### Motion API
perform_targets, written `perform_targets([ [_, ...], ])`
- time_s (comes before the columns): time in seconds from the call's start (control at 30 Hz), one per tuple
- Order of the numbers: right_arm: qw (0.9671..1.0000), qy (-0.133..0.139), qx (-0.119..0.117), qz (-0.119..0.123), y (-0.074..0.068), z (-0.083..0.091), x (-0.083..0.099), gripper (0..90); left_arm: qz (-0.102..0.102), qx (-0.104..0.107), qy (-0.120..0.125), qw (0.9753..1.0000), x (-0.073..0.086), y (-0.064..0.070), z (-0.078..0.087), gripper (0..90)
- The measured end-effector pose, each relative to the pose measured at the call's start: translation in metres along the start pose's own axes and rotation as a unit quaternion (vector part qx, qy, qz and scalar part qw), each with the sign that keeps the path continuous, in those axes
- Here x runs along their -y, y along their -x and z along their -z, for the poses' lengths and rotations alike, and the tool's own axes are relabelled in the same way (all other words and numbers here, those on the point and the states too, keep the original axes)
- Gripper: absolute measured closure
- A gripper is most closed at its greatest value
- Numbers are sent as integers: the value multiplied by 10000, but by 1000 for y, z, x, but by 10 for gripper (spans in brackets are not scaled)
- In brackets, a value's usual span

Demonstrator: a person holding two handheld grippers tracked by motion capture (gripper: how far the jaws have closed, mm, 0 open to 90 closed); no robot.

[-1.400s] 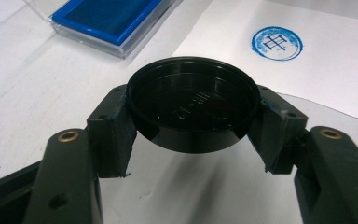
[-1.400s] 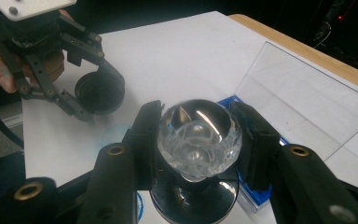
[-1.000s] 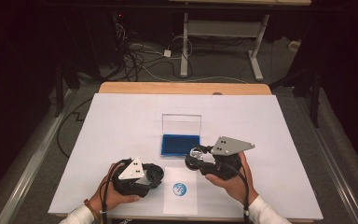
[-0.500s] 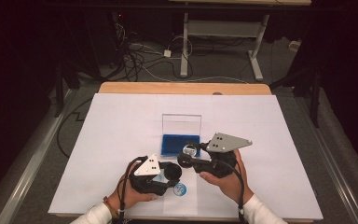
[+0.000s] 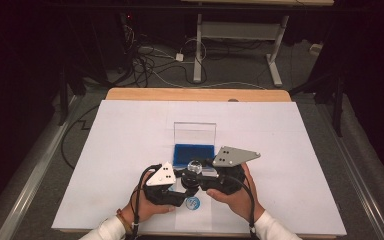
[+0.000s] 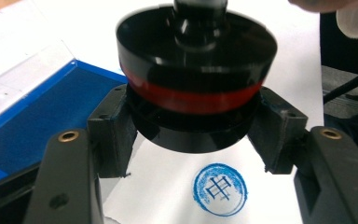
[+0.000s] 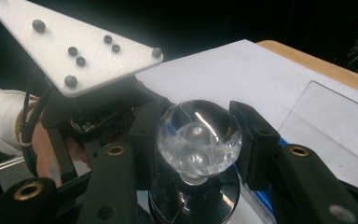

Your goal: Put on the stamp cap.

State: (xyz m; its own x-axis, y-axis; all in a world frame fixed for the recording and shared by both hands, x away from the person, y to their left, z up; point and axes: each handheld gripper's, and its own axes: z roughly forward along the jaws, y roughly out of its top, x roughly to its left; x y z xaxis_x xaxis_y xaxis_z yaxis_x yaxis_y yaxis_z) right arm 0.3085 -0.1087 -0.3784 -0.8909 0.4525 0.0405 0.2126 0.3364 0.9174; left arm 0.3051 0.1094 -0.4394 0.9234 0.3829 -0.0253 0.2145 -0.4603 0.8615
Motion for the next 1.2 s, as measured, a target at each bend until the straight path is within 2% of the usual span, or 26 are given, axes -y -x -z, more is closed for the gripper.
perform_targets([
  [0.33, 9999, 20, -84, -71, 0, -5, 3, 571, -77, -47, 57, 9999, 0, 0, 1, 366],
  [0.57, 9994, 139, -173, -266, 4, -3, 4, 571, -87, -59, 161, 9998, 0, 0, 3, 366],
  [0.73, 9990, 184, -205, -355, 5, -2, 5, 571, -117, -109, 143, 9998, 0, 1, 4, 365],
  [0.93, 9992, 175, -179, -301, 3, -3, 7, 571, -240, -262, 12, 9994, -1, 3, 5, 366],
  [1.13, 9996, 142, -139, -176, 0, -4, 10, 571, -340, -332, -153, 9988, -1, 4, 4, 366],
  [1.2, 9998, 125, -110, -123, -2, -5, 11, 571, -336, -293, -180, 9988, -1, 4, 4, 366],
])
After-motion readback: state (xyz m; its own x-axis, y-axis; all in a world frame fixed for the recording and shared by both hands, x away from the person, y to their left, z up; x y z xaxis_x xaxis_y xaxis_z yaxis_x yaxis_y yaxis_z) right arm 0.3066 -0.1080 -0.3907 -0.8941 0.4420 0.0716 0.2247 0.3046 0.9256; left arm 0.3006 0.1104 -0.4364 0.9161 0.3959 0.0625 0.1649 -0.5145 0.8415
